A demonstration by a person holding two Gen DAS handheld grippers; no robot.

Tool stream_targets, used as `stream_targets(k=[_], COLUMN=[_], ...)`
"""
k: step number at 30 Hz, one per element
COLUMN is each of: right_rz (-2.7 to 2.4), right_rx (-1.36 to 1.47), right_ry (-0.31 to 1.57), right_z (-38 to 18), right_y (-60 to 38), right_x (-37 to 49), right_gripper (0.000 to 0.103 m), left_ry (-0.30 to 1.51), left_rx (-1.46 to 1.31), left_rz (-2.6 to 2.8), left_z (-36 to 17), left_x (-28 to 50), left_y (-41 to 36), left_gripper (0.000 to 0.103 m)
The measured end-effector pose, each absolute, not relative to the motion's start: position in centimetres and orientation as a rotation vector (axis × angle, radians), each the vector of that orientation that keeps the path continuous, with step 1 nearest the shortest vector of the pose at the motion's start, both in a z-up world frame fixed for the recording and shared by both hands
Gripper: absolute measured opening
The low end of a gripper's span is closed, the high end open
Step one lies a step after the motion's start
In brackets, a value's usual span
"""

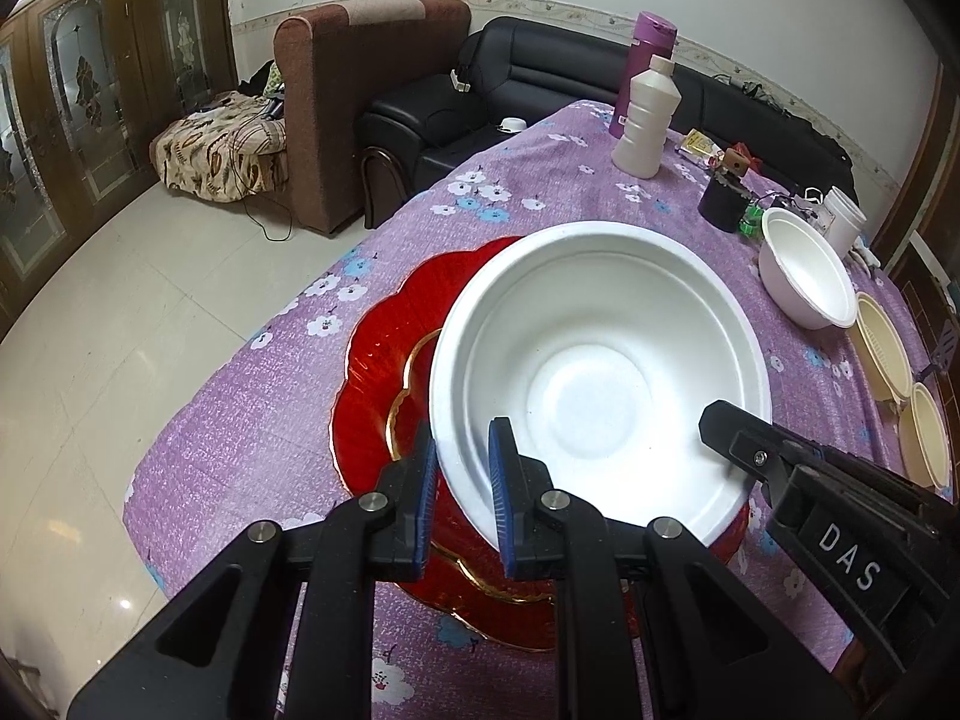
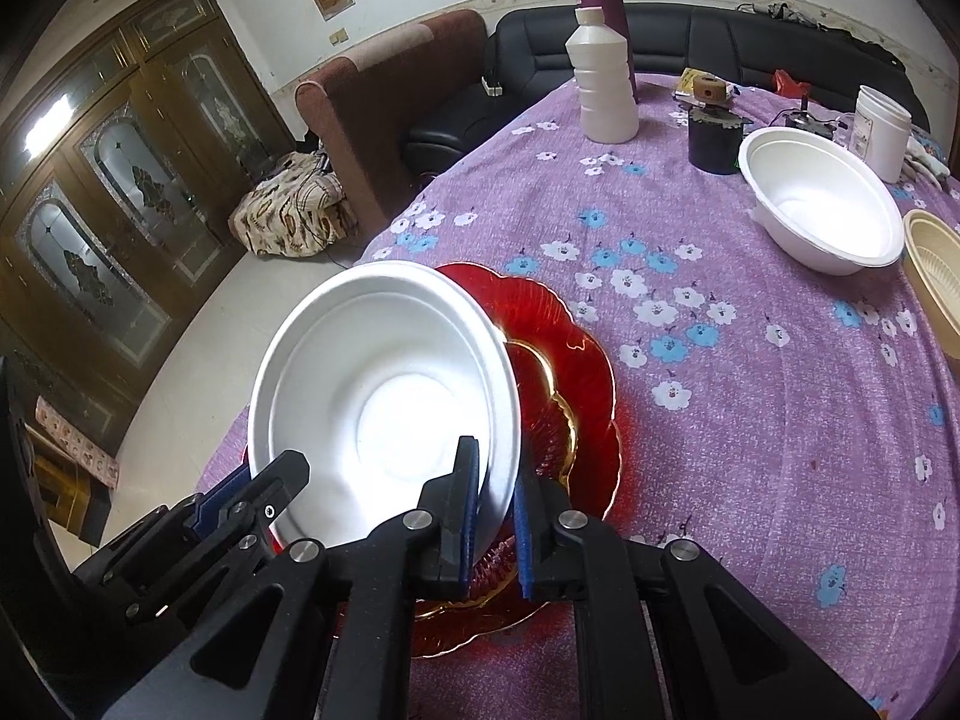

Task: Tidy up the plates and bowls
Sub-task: 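Lower the held white foam bowl with both grippers onto the red plates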

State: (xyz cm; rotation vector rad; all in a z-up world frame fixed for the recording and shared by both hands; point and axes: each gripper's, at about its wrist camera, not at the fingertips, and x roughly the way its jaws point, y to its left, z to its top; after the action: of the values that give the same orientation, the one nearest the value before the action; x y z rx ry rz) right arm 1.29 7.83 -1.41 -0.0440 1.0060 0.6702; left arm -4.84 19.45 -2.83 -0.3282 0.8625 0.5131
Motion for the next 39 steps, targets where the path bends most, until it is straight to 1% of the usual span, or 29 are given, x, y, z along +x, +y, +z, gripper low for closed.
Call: stream_targets(k=[39], right_rz=[0.674], right_rx=[-0.095], right_ry=[1.041], right_z=[-2.7], right_y=[9.2], right_x=[1.8], right_gripper=[0.011], left_ry=[0.902], left_rx=[-0.344], left_rz=[0.533], left_z=[-3.8], left_x=[-4.6], left_y=[19.9], left_gripper=[0.015])
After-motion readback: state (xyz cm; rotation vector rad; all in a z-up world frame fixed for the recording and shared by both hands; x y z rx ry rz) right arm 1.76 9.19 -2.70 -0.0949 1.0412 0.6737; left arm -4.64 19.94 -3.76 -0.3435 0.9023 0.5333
